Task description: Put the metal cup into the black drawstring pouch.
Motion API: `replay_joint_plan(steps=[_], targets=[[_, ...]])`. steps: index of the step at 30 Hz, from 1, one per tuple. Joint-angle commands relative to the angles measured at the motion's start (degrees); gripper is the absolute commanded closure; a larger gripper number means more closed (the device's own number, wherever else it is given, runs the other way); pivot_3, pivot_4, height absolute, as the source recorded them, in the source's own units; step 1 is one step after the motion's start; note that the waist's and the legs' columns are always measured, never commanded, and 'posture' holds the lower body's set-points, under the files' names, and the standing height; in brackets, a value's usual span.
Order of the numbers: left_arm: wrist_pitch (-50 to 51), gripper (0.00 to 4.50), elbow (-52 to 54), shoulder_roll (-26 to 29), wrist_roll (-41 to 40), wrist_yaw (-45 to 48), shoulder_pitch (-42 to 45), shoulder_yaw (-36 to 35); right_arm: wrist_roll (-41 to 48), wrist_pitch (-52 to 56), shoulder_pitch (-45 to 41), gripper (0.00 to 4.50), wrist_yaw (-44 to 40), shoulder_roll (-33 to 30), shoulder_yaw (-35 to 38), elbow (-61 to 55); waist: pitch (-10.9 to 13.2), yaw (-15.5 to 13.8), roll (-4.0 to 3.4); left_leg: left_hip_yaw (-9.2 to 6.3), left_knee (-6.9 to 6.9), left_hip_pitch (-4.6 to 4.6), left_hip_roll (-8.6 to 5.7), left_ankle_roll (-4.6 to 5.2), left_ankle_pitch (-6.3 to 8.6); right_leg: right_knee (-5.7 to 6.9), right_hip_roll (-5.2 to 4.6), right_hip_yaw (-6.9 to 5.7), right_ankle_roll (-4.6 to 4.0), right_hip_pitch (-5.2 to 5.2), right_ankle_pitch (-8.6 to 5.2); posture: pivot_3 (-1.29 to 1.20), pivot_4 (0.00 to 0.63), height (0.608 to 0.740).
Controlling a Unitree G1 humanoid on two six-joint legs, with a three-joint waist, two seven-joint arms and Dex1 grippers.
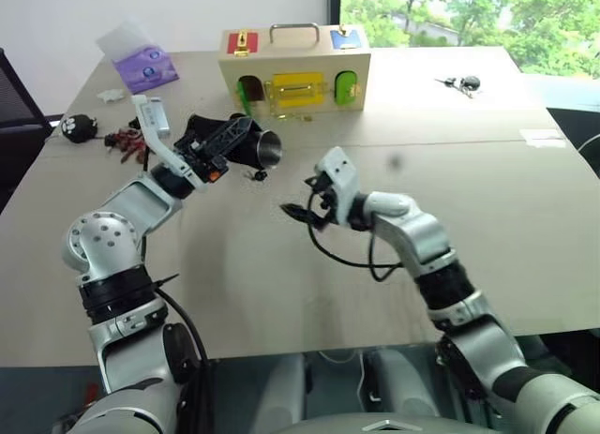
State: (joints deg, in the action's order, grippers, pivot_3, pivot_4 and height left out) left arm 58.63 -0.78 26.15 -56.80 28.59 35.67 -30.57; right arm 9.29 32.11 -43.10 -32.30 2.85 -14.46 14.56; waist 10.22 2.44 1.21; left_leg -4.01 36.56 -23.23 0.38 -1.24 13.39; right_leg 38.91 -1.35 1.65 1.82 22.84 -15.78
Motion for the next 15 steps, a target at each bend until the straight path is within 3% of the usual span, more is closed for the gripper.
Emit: replay_joint_plan(steps=[1, 10, 13, 15], targets=[[-1.15, 4.5, 2.73, 0.19, -2.16, -1.16, 0.93, -0.28, 0.64, -4.81, -2.83, 0.32, 0.86, 2.85, 1.52, 3.32, 0.0, -0.03, 0.01, -0.01, 0.0, -0.03, 0.0, 0.0, 0.0, -0.01, -0.01, -0.01, 0.0, 0.02, 0.0, 0.0, 0.15, 0.74], [-1.8, 4.5, 6.49, -1.99, -5.68, -6.23, -0.15, -1.03, 3.44, -7.49, -4.8, 0.32, -3.87, 8.12, 1.69, 9.67, -0.02, -0.07, 0.02, -0.12, 0.2, -0.65, 0.0, -0.01, 0.0, 0.07, -0.22, -0.08, 0.01, 0.54, 0.01, 0.0, 0.15, 0.74], [-1.84, 4.5, 7.63, -2.0, -7.54, -8.19, -0.55, -1.93, 1.89, -13.45, -8.23, 1.09, -1.83, 11.14, 1.92, 19.38, -0.02, 0.02, 0.02, -0.1, 0.2, -0.62, -0.03, -0.01, -0.01, 0.09, -0.21, -0.08, 0.01, 0.53, 0.01, 0.0, 0.15, 0.74], [-1.92, 4.5, 8.21, -1.55, -8.46, -9.09, -0.97, -2.2, 1.34, -17.03, -9.94, 2.04, -0.68, 12.01, 2.23, 24.13, -0.01, 0.05, 0.02, -0.08, 0.2, -0.59, -0.04, -0.02, -0.01, 0.12, -0.19, -0.06, 0.0, 0.53, 0.01, 0.0, 0.15, 0.74]])
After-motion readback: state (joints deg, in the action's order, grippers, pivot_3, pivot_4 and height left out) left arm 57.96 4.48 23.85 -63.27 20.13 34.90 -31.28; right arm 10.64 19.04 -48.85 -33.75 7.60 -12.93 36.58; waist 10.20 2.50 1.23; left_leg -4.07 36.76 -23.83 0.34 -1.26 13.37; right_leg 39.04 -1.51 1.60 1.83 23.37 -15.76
